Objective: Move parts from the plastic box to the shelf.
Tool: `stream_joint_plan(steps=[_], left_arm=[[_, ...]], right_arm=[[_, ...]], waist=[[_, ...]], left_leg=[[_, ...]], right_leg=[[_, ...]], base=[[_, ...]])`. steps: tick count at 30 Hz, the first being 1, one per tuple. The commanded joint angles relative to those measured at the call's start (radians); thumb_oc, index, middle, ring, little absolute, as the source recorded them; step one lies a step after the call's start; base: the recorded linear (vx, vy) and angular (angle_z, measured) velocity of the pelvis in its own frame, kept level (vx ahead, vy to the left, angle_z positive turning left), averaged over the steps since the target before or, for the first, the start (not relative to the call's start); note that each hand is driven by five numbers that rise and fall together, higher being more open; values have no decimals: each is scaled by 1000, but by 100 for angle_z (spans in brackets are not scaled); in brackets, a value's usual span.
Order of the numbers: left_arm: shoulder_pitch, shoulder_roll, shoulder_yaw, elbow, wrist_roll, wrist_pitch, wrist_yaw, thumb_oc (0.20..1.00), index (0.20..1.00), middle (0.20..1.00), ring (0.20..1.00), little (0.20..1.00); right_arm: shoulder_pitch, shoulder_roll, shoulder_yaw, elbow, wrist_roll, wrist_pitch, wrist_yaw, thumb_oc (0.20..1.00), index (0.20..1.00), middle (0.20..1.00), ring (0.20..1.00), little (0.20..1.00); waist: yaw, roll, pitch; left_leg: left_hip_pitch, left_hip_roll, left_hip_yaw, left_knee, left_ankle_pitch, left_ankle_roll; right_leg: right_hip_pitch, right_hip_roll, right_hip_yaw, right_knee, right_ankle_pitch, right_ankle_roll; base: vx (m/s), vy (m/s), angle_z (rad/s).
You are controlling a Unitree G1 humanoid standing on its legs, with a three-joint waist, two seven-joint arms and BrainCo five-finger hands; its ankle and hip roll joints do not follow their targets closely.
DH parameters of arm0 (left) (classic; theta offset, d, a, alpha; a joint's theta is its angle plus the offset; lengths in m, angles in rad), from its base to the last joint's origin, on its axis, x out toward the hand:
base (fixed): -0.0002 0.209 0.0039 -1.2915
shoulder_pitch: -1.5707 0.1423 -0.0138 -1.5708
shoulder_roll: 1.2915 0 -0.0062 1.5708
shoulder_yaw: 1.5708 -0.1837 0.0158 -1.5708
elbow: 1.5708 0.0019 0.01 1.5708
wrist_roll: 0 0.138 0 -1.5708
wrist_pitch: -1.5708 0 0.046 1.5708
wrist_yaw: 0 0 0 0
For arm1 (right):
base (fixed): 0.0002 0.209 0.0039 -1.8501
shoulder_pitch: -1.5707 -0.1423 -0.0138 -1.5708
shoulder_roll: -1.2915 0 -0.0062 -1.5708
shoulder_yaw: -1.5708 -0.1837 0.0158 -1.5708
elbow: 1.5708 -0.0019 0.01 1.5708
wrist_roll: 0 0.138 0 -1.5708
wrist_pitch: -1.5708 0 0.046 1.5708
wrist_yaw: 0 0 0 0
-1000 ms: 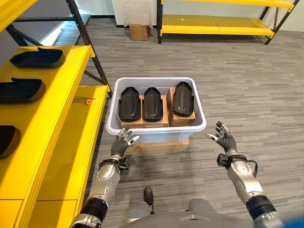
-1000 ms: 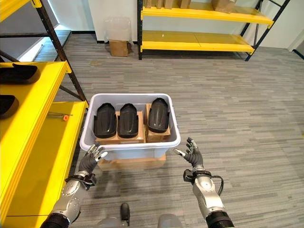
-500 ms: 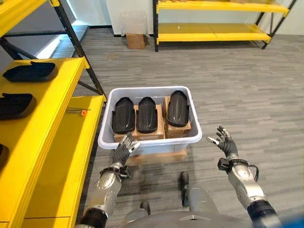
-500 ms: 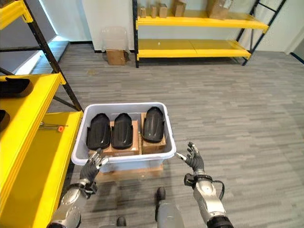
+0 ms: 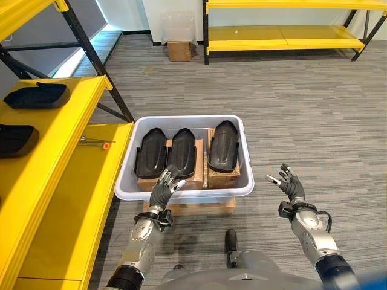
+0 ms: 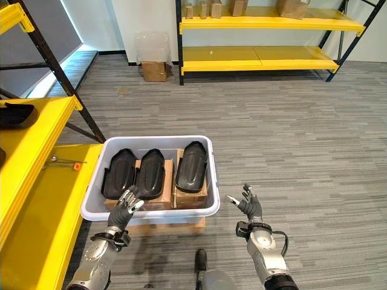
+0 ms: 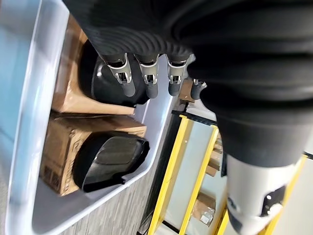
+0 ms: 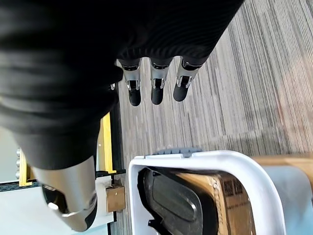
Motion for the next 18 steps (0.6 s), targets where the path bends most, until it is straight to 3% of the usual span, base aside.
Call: stream_joint_plan(steps=[1,4,9,12,13,15,16,17,18], left_arm=[[-33,39,4,-86,-7,-87,-52,1000,1000,1000,1000,1000],[-59,54,7,-125,-41,-80,-71,1000,1000,1000,1000,1000],[-88,50,12,-118,-111,-38,-24,1000,1000,1000,1000,1000],[-86,39,23,-77,-96,-48,-23,1000,1000,1000,1000,1000],[-79,35,28,-66,-102,-65,-41,1000,1000,1000,1000,1000],[-72,32,32,-69,-120,-68,-48,1000,1000,1000,1000,1000],[-65,23,42,-70,-132,-75,-61,1000,1000,1000,1000,1000],[-63,22,44,-69,-136,-76,-65,1000,1000,1000,1000,1000],[-60,16,48,-65,-145,-75,-75,1000,1000,1000,1000,1000]], right_arm=[[-30,-17,-3,-86,18,-85,-11,1000,1000,1000,1000,1000],[-29,-28,-8,-114,44,-122,-13,1000,1000,1000,1000,1000],[-30,-25,-32,-123,112,-169,-20,1000,1000,1000,1000,1000],[-34,-30,-51,-125,110,-179,-11,1000,1000,1000,1000,1000],[-35,-41,-59,-131,84,-176,0,1000,1000,1000,1000,1000],[-31,-46,-63,-132,70,-178,12,1000,1000,1000,1000,1000],[-29,-51,-68,-137,57,-174,24,1000,1000,1000,1000,1000],[-29,-53,-69,-138,52,-174,25,1000,1000,1000,1000,1000],[-29,-63,-71,-141,41,-172,25,1000,1000,1000,1000,1000]], waist=[[-20,-42,-5],[-30,-31,5],[-45,-8,19],[-57,5,42],[-65,7,53],[-65,10,63],[-69,19,70],[-70,21,70],[-77,32,68]], left_leg=[[-68,-109,5,10,2,52],[-74,-105,6,10,11,51],[-104,-111,9,74,2,56],[-137,-112,23,188,-32,56],[-159,-113,33,289,-52,54],[-192,-100,23,361,-24,41],[-212,-54,28,352,34,17],[-212,-44,31,344,47,11],[-199,-4,45,280,83,-6]], right_leg=[[91,-31,13,62,-135,74],[82,-25,30,78,-145,69],[40,-29,30,185,-193,53],[22,-45,22,244,-219,36],[21,-63,25,255,-224,26],[31,-66,29,253,-225,18],[40,-65,31,255,-232,14],[41,-65,31,256,-234,14],[41,-67,29,262,-246,18]], base=[[49,-72,-5],[51,-106,-3],[7,-154,1],[-16,-109,8],[-7,-19,19],[3,-7,7],[26,48,-5],[46,141,-3],[48,135,-3]])
